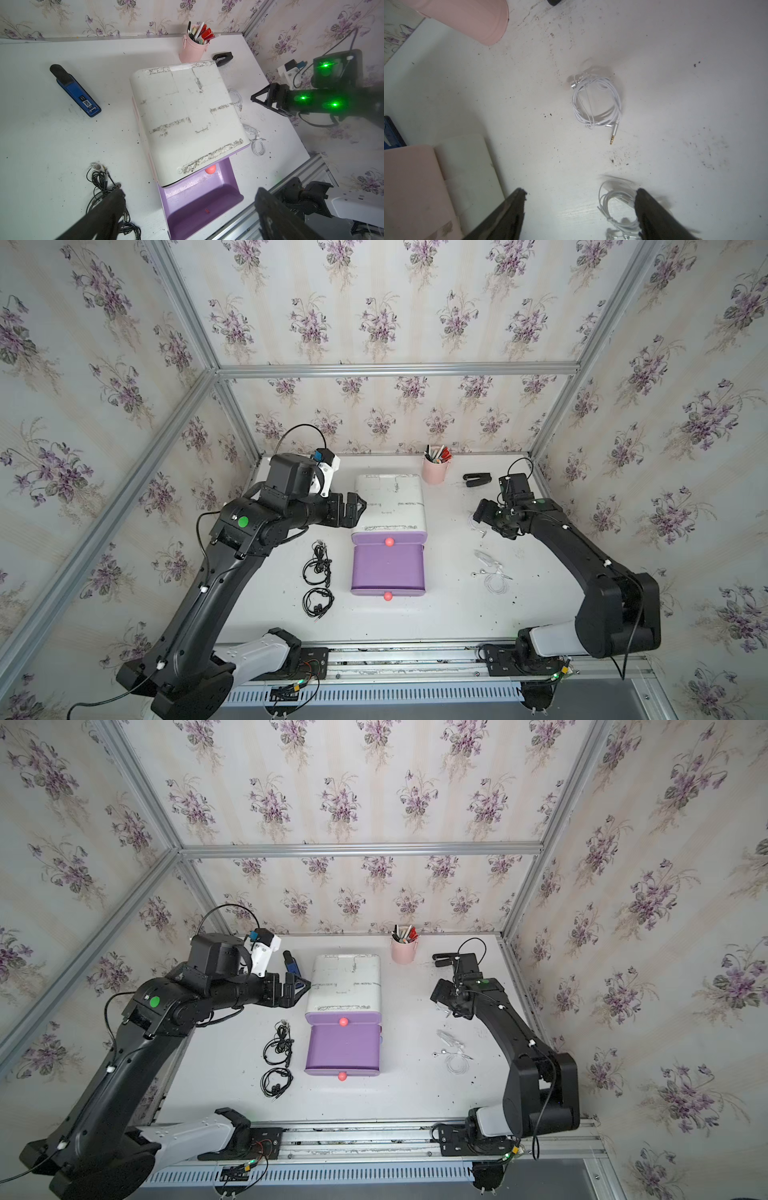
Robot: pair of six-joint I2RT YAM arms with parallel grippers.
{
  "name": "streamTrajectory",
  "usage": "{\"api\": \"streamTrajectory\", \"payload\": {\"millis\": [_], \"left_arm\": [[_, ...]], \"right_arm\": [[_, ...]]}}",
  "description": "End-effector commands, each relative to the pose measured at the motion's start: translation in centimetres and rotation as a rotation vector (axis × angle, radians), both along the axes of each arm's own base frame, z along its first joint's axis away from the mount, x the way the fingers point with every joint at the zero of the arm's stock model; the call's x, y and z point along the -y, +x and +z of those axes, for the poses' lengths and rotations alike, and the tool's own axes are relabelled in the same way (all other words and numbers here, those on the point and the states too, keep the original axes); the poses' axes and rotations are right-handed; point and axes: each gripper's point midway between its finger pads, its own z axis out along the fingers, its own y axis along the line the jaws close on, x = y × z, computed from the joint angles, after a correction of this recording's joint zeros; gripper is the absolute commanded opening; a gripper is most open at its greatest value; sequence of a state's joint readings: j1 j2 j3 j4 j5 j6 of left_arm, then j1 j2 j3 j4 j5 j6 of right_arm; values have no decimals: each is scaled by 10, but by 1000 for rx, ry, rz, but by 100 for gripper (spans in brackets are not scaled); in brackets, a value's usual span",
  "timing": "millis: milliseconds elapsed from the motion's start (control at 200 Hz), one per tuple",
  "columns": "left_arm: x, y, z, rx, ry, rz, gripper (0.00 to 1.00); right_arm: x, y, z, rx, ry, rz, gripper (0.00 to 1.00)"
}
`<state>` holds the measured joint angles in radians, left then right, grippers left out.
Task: Place the wired earphones into the drawer by color
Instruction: Pick up the wired earphones from the center of the board.
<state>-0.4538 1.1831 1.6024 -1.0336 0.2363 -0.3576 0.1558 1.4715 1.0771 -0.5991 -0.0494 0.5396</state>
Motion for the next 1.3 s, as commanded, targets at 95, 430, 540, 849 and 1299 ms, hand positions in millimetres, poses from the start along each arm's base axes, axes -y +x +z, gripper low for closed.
{"api": "streamTrajectory", "payload": {"millis": [95, 430, 540, 849, 1299], "left_arm": [[7, 3, 3, 25, -37, -22, 100], [9, 4, -11, 5, -28, -27, 100], [7, 4, -16, -5, -21, -20, 100], [8, 7, -22, -19, -13, -18, 100], [11, 12, -32, -40, 1, -22, 100]], "right_arm": [[10, 36, -20, -11, -66, 14, 73], [31, 44, -57, -101, -146, 8, 57], [35, 44, -70, -126, -157, 7, 51], [38, 45, -93, -163, -156, 6, 45], [48, 55, -109, -191, -199, 8, 37]]}}
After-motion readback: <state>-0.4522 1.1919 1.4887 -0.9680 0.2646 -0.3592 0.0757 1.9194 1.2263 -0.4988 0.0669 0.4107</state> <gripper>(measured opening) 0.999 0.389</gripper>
